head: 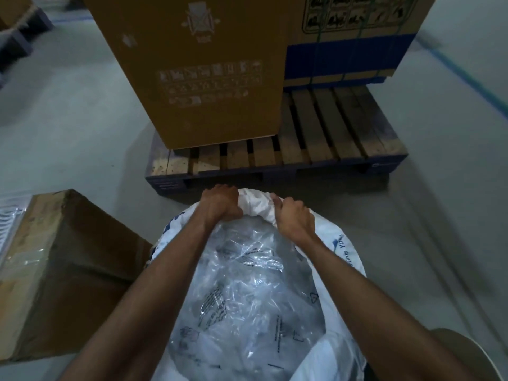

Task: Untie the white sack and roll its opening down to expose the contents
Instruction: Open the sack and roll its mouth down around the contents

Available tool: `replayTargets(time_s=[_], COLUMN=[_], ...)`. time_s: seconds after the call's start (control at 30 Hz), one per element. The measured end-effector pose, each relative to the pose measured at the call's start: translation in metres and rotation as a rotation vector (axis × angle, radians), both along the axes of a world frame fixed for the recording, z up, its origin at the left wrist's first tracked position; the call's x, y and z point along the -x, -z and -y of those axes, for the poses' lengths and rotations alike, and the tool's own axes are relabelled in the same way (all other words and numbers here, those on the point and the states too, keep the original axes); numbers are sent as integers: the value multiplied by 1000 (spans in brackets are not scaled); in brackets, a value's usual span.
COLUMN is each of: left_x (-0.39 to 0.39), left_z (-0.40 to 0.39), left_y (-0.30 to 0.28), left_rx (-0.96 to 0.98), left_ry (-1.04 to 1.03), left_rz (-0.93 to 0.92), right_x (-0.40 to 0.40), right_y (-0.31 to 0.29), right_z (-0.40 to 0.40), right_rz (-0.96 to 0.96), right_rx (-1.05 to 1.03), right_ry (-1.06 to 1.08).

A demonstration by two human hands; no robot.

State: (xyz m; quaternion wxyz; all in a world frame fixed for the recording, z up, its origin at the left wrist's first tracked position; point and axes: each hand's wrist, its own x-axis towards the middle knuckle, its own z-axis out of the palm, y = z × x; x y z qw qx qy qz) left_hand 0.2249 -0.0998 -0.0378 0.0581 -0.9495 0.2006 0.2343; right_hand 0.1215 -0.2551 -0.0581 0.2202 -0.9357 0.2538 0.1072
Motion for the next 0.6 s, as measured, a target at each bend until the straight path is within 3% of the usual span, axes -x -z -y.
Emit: replayTargets(time_s=[0.07,0.13,0.2,0.27,0.37,0.43,0.53,0.6], left_x=[20,43,51,44,30,23,16,16], left_z=[-1,8,21,30,37,42,49,43], left_y=[12,22,29,32,36,38,28,19], left_rx=[111,229,295,284,197,224,207,273], left_ry=[209,358,339,278,189,104,128,152], left_rz=[237,311,320,342,287,201,40,-32], right_x=[-12,-22,-24,-16,20,51,66,57], right_y=[-10,-22,-25,-17,-6,-6,0,3], right_z=[9,18,29,33,29,20,19,26], right_rz=[-77,-248,-342,-254,-37,5,-35,43], right_rx=[-226,-400,-450,-499,-177,36,-53,-188], right_ry=[56,-6,-45,14,-59,-82,33,92])
